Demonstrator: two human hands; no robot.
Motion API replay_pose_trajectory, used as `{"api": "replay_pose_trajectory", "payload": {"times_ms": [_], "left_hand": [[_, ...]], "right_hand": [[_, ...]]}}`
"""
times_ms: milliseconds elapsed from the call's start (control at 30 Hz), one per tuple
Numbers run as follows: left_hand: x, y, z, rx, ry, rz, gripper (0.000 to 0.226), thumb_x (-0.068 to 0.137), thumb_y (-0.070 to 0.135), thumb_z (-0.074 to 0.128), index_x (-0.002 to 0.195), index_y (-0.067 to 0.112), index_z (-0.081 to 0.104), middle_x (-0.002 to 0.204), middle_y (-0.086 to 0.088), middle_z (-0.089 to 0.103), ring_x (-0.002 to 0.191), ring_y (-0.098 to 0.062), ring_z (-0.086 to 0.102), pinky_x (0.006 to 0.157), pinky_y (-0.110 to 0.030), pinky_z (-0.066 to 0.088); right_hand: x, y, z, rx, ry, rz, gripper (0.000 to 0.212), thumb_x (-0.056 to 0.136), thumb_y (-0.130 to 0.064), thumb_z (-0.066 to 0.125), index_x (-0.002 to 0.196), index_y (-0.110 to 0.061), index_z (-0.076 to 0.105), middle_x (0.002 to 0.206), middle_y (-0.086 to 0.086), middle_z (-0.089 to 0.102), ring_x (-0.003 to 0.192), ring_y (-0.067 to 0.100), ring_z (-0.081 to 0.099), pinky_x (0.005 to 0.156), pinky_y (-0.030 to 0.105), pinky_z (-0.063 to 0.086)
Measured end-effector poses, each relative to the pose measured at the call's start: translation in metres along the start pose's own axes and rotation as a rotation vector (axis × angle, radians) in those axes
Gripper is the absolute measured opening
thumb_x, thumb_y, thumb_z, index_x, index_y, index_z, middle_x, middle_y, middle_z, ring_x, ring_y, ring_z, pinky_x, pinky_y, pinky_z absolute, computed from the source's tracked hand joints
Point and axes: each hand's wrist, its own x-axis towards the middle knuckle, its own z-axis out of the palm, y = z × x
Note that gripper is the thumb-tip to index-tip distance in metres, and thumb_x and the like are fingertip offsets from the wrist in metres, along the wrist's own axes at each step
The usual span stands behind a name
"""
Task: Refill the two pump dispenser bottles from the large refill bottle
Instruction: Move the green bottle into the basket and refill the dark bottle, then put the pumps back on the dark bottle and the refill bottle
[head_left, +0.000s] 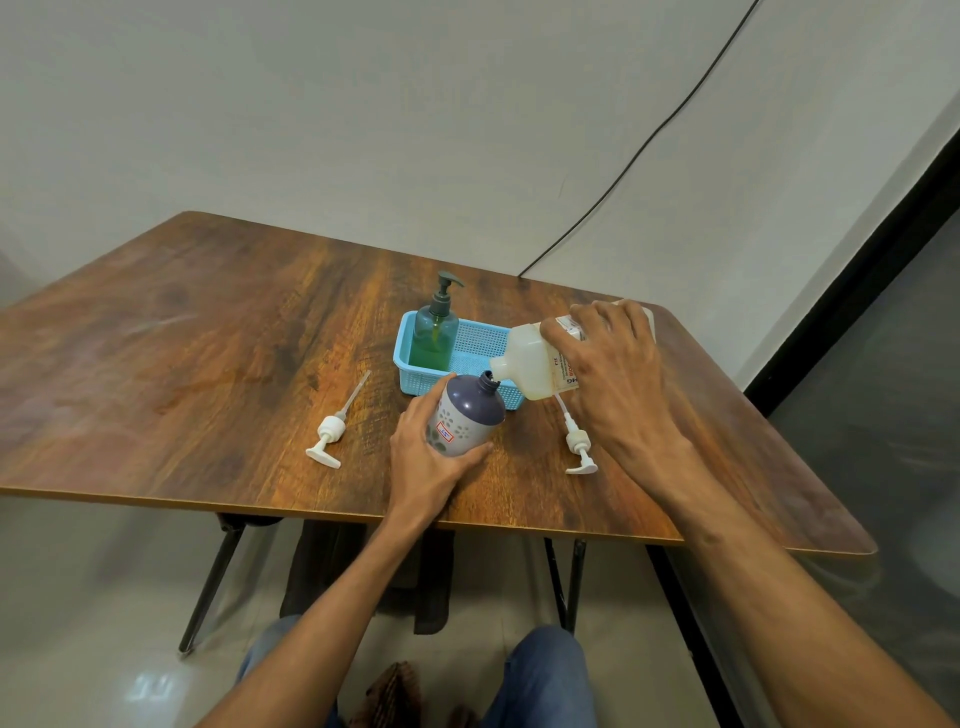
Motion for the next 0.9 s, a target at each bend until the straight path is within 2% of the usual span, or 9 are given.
{"api": "replay_pose_trajectory", "payload": {"times_ms": [200,900], "left_hand": [[0.0000,0.0003,0.0000,-0.006,-0.001,-0.008,0.093,0.063,0.054,0.086,0.145,0.024,0.051,0.136,0.003,0.060,0.125,-0.014,0.058,0.104,-0.049,0.052],[0.0002,-0.0001,0.0002,-0.002,-0.004,-0.032,0.095,0.062,0.057,0.084,0.145,0.023,0.050,0.137,0.004,0.060,0.126,-0.014,0.057,0.106,-0.049,0.051]], "right_hand": [[0.0014,-0.0014,-0.0022,-0.002,-0.005,-0.002,0.066,0.067,-0.023,0.088,0.126,-0.020,0.059,0.127,0.018,0.061,0.118,0.039,0.053,0.101,0.052,0.040],[0.0051,-0.0008,-0.0028,-0.033,-0.018,-0.023,0.071,0.064,-0.024,0.091,0.126,-0.022,0.057,0.125,0.017,0.061,0.116,0.038,0.053,0.099,0.052,0.042]]}}
